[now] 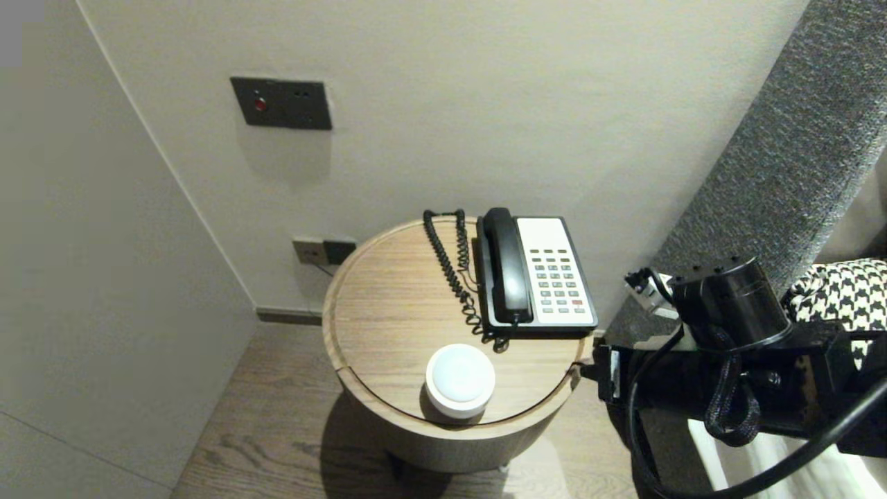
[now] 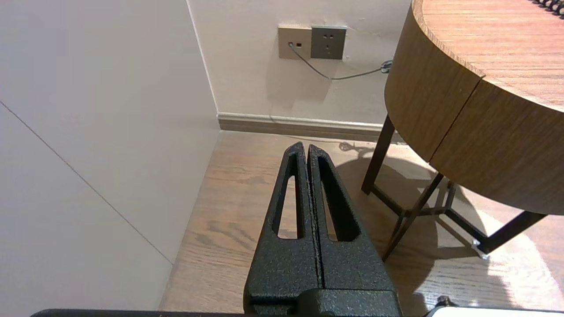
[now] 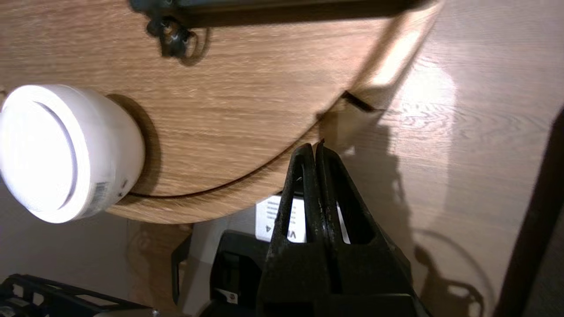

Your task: Open the nightstand drawer

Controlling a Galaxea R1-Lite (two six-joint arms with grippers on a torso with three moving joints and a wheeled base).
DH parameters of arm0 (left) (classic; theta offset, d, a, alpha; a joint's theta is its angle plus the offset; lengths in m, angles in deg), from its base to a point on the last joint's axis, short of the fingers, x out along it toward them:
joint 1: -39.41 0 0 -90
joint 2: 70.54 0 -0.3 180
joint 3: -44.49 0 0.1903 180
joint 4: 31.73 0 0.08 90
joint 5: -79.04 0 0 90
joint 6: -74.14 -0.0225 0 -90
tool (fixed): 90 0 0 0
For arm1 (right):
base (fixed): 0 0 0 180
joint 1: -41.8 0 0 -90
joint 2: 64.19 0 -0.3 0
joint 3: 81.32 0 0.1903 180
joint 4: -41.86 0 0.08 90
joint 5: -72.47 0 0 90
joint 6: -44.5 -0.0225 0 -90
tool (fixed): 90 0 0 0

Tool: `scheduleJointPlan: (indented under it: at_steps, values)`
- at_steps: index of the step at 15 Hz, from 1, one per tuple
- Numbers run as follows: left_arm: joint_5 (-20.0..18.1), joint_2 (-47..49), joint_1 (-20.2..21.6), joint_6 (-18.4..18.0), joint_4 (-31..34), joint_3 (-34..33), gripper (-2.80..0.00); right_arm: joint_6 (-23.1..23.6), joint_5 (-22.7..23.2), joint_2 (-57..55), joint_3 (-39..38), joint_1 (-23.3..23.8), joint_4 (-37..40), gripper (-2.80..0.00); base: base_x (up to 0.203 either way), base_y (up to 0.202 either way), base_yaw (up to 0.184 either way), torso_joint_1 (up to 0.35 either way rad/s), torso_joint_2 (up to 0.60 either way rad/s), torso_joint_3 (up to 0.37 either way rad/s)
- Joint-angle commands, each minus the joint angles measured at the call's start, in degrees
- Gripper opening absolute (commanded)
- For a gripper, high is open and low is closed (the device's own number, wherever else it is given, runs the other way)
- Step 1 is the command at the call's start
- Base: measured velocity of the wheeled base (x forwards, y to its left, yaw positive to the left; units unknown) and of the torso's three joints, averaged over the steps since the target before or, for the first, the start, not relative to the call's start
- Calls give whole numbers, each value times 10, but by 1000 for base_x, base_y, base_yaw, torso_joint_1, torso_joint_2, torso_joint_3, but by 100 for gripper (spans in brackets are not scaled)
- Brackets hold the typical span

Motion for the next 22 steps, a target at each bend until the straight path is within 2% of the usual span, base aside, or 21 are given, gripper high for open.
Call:
scheduleJointPlan:
  at_steps: [1, 22]
  values:
    - [0, -1, 0, 0, 0, 0, -280, -1, 0, -11, 2, -10, -2, -280, 0, 0, 0, 0, 0, 0]
    - [0, -1, 0, 0, 0, 0, -280, 2, 8, -66, 6, -14, -23, -280, 0, 0, 0, 0, 0, 0]
